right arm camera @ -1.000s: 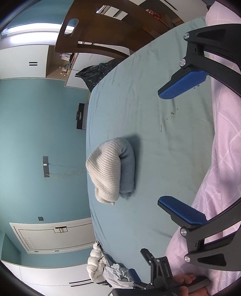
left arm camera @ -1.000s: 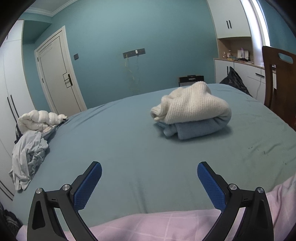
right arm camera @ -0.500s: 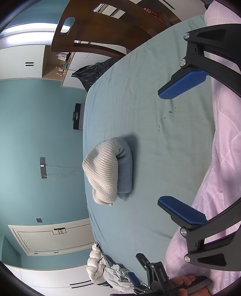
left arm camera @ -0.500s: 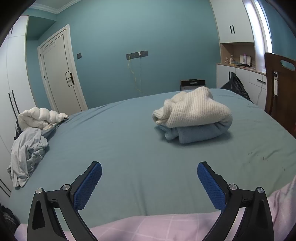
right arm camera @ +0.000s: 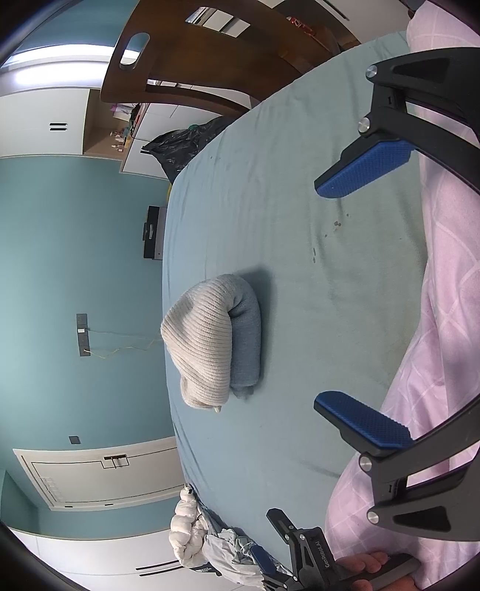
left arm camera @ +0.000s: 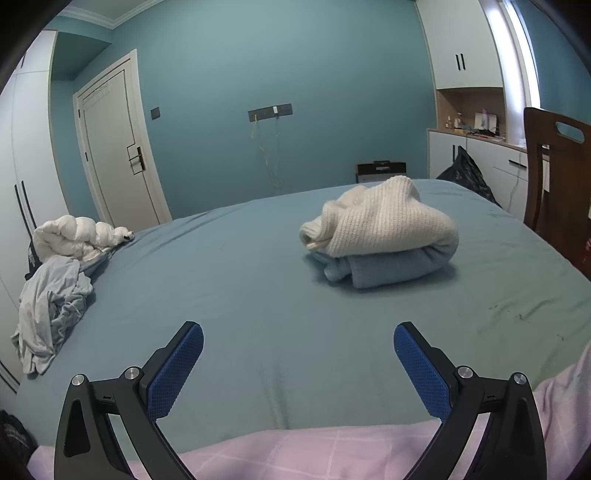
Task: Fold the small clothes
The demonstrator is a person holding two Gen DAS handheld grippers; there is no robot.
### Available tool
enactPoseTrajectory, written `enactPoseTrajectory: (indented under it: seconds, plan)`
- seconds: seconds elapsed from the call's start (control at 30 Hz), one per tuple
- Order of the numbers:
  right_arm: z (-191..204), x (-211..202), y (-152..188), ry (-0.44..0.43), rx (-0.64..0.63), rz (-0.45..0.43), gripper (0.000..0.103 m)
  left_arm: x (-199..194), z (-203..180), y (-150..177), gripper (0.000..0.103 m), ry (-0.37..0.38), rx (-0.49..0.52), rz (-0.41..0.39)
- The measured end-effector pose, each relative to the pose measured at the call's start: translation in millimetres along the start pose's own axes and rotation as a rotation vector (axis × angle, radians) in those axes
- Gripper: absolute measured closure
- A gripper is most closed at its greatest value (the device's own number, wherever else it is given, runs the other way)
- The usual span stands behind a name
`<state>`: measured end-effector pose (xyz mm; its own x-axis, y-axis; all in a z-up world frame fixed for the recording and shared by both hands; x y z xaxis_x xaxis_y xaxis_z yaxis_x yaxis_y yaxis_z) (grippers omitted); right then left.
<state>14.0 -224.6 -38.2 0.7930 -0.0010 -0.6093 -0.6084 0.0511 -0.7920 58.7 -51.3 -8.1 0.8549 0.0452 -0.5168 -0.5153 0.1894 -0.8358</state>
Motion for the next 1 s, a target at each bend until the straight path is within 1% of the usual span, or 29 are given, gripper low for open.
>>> enactPoseTrajectory:
  seconds: [0.2, 1.0]
  plan:
    - [-1.5, -1.5, -1.6, -0.005, 0.006, -0.002, 0.001, 0.0, -0.4, 0.7, 0.000, -0.009, 0.000, 0.003]
    - [-0.7, 2.1, -1.7, -0.011, 0.008, 0.007, 0.001, -1.1, -3.2, 1.5, 0.000, -0.007, 0.006, -0.008]
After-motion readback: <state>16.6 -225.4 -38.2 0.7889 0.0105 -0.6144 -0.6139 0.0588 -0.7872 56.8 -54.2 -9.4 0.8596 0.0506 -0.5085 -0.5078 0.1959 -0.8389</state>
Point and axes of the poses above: each gripper's, at about its wrist camera, not at the fingertips, and x roughly the way its jaws point, z to its left, y to its underside, the point moved 4 cm from there along x, roughly the way its jaws point, and after that the axes turned 6 degrees about -y, right-handed, at the moved point
